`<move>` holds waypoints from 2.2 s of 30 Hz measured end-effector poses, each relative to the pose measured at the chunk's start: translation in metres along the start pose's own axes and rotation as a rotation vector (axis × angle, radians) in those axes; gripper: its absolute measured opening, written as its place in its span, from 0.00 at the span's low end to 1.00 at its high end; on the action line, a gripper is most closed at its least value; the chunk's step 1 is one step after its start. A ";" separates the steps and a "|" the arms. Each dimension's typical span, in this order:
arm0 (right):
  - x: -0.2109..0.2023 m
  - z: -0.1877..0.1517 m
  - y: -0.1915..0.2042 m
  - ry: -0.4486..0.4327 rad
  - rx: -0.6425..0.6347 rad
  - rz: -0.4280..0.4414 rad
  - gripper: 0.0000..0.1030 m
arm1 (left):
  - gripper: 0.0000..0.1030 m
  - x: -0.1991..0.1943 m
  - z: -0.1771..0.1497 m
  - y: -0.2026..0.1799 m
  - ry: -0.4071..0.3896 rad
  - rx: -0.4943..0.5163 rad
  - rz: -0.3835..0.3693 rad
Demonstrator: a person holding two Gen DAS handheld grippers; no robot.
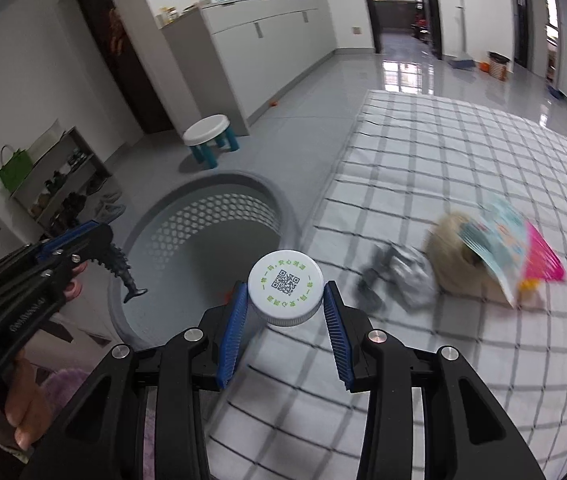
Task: Collect trash
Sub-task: 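Carry the brush and white lid over the grey basket with both tools, then open both tools to drop the brush and white lid into the basket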
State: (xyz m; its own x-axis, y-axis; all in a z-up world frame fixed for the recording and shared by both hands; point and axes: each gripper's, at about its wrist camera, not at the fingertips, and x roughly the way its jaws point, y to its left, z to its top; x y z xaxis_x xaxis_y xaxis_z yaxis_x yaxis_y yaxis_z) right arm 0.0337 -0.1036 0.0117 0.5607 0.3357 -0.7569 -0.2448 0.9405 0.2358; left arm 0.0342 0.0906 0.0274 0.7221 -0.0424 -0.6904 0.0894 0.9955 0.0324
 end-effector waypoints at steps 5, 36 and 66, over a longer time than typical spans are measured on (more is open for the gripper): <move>0.021 0.024 0.025 0.006 -0.052 0.041 0.37 | 0.16 0.016 0.006 0.023 0.013 -0.034 0.067; 0.083 0.030 0.036 0.085 -0.101 0.072 0.53 | 0.61 0.061 -0.010 0.062 0.124 -0.150 0.145; 0.081 0.026 0.032 0.080 -0.087 0.062 0.56 | 0.77 0.059 -0.007 0.063 0.100 -0.162 0.161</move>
State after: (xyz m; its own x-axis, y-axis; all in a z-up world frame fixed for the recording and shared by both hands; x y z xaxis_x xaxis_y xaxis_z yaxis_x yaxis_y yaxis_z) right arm 0.0918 -0.0452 -0.0267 0.4784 0.3848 -0.7893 -0.3472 0.9085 0.2325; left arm 0.0781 0.1511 -0.0165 0.6457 0.1189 -0.7543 -0.1383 0.9897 0.0375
